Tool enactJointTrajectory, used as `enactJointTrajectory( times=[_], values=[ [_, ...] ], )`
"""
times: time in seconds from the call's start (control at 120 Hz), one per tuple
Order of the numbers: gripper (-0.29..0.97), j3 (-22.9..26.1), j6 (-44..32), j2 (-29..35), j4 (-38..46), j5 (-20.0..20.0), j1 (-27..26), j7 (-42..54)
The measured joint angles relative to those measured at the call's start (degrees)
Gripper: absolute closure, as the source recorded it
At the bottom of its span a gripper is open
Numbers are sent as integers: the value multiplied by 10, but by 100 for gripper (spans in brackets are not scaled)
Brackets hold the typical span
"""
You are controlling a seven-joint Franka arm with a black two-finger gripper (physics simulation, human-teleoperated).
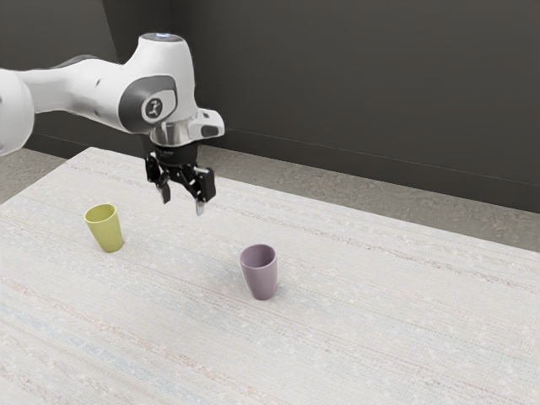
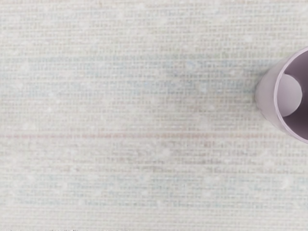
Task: Place the left cup onto the right cup
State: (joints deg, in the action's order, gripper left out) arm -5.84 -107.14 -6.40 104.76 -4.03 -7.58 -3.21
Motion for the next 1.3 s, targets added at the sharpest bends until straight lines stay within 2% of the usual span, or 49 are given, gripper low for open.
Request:
enactJointTrajectory(
  times=[0.392, 1.3],
  values=[
    [10, -52, -28, -1, 16, 2, 2, 21],
    [13, -127, -62, -22, 28, 2, 34, 89]
  ],
)
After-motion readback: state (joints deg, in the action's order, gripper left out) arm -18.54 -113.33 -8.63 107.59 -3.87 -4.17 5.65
